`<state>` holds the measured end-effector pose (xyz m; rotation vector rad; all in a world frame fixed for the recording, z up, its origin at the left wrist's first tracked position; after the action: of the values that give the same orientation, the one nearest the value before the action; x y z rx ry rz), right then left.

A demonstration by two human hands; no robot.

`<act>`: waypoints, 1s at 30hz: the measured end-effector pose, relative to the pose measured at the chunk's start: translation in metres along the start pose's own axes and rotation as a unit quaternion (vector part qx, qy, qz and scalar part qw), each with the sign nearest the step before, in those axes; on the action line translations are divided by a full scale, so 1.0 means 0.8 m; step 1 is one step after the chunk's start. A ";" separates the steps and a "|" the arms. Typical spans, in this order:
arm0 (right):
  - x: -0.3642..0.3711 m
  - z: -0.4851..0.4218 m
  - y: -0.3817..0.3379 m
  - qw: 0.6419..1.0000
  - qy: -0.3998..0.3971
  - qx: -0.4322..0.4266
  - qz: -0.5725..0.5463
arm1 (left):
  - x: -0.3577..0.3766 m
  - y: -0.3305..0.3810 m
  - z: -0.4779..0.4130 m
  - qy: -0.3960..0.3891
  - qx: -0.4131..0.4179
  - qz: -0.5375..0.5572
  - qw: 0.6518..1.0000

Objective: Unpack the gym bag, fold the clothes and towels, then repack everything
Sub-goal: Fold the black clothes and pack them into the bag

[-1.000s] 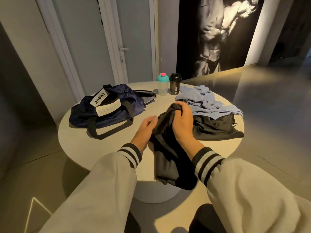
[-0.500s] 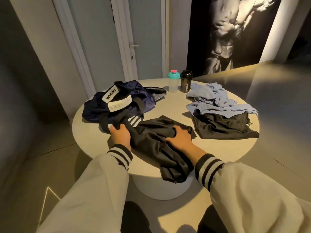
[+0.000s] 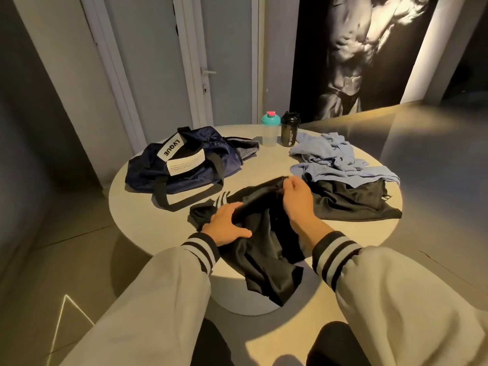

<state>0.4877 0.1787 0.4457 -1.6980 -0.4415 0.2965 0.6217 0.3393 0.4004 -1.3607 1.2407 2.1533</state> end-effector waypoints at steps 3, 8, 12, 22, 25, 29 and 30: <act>0.004 -0.005 -0.033 0.996 -0.008 -0.084 0.007 | -0.006 0.004 -0.004 0.021 0.045 -0.015 0.999; 0.019 -0.011 0.012 0.975 -0.139 -0.051 0.163 | -0.009 -0.010 -0.004 0.044 0.004 0.030 0.999; 0.006 -0.005 0.047 0.946 -0.128 -0.024 0.298 | -0.020 -0.027 0.001 0.165 -0.056 -0.051 0.983; 0.005 0.011 0.022 0.878 -0.287 0.127 0.362 | 0.015 0.023 -0.013 0.018 -0.015 -0.112 0.993; -0.005 0.026 0.029 0.868 -0.317 0.222 0.313 | 0.015 0.038 -0.018 0.014 0.027 -0.076 0.997; -0.013 0.004 0.020 0.917 -0.239 0.029 0.317 | 0.007 0.039 -0.020 0.093 0.073 0.041 0.992; -0.013 -0.002 0.018 0.915 -0.222 -0.005 0.338 | 0.008 0.036 -0.022 0.101 0.082 0.053 0.990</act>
<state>0.4807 0.1707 0.4312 -1.7461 -0.1600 1.2038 0.6099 0.3075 0.4068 -1.5012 1.5628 1.9662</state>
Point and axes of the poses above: each hand's wrist, its own z-axis away from the middle knuckle, its own x-axis out of the palm, y = z × x, the point moved 5 cm from there along -z, towards the middle knuckle, and after that the axes turned 14 degrees about -z, right-handed, at the moved point
